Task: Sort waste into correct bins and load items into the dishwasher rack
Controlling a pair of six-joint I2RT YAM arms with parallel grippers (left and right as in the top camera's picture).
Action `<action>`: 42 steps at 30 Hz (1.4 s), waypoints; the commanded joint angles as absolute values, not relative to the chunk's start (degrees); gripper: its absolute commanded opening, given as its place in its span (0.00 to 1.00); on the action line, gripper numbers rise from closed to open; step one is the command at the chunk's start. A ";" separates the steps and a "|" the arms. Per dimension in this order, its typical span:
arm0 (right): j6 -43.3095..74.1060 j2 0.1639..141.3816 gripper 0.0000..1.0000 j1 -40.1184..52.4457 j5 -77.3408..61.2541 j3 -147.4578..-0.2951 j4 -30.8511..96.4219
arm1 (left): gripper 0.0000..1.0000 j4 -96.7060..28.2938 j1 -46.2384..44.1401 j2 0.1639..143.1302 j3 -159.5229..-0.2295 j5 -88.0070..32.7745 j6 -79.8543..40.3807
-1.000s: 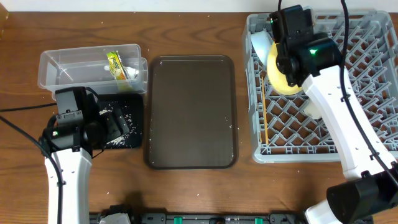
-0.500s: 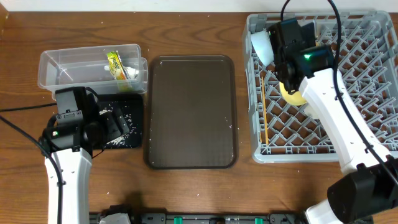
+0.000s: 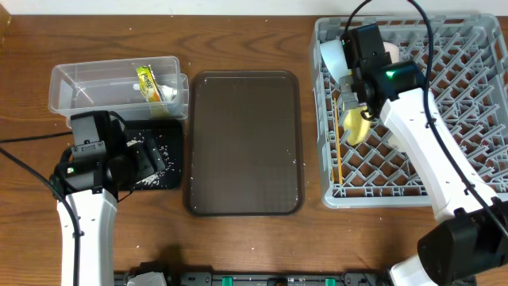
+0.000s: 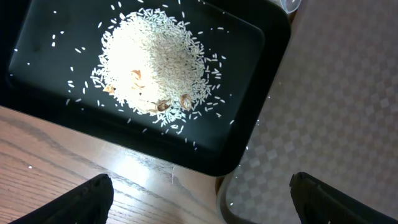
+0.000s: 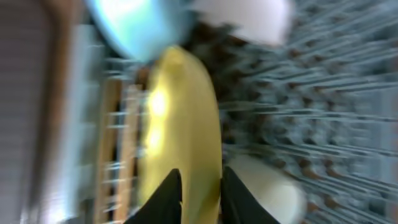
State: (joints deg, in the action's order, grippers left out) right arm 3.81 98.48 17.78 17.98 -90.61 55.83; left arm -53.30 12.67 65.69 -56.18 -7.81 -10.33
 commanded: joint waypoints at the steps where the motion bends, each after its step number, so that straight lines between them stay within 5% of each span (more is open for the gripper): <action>1: 5.28 96.20 0.25 16.27 5.15 -90.65 55.92 | 0.93 -52.90 12.95 65.84 -57.82 -8.36 -10.41; 6: 6.17 92.38 0.51 11.14 -2.02 -90.65 56.27 | 0.93 -50.74 12.95 65.78 -57.84 -11.33 -10.39; 9: 6.17 89.62 0.99 7.14 -6.61 -90.65 56.75 | 0.93 -47.90 12.95 65.80 -57.84 -15.86 -10.35; 19: 4.43 85.60 0.98 -3.09 -10.55 -90.59 61.67 | 0.94 -39.11 8.32 65.82 -57.84 -20.75 -3.25; 29: 5.78 79.11 0.90 -3.68 -10.57 -80.51 61.23 | 0.93 -54.15 7.03 64.40 -57.71 -19.75 0.49; 32: 5.74 72.97 0.99 -3.68 -10.52 -73.60 57.49 | 0.93 -55.16 7.20 59.99 -56.45 -17.76 0.84; 42: 15.68 43.13 0.99 -3.68 2.15 -50.68 47.88 | 0.94 -54.33 7.20 34.26 -50.78 -14.11 0.82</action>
State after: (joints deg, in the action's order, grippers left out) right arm 10.72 48.25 -3.64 -4.16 -54.28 48.49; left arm -55.07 6.98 37.82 -51.90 -15.38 0.08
